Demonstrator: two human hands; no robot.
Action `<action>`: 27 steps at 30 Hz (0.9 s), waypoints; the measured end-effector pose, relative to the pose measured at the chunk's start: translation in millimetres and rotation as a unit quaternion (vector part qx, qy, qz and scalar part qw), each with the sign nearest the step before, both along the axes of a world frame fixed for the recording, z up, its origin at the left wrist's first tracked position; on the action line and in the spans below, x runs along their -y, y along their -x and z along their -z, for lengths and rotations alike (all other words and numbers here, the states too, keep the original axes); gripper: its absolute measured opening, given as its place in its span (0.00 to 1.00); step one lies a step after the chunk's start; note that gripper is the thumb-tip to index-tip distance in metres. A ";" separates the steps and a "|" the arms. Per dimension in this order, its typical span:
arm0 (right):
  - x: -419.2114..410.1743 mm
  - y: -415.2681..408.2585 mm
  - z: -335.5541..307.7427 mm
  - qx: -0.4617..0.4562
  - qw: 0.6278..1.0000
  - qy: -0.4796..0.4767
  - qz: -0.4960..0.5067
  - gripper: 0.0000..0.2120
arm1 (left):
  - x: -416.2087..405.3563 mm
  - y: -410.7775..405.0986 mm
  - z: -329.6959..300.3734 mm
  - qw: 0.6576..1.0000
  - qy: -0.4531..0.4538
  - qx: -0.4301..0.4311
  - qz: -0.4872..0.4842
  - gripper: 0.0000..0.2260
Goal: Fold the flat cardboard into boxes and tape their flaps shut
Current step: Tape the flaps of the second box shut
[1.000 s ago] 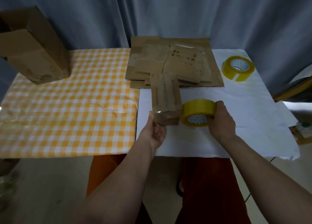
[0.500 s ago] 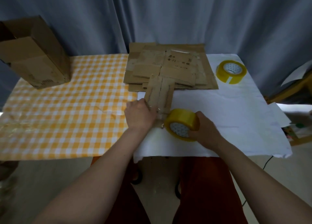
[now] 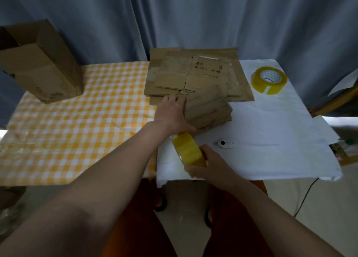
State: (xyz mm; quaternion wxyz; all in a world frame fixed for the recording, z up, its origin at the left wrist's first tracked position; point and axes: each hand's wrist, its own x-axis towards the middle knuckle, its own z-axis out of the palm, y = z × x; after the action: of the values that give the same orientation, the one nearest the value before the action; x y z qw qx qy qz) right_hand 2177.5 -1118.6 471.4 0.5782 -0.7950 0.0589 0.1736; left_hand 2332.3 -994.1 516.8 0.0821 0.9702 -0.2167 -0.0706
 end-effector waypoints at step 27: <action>-11.4 -25.3 7.5 -0.077 0.993 -0.073 0.044 0.21 | -28.3 89.2 46.5 0.620 0.531 -0.410 -0.407 0.20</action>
State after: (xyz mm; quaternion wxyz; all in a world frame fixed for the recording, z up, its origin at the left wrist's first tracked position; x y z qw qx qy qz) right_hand 2202.8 -1107.2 463.8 0.6357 -0.7314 0.1257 0.2124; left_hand 2243.1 -965.8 470.3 0.6838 0.6173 0.2564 -0.2926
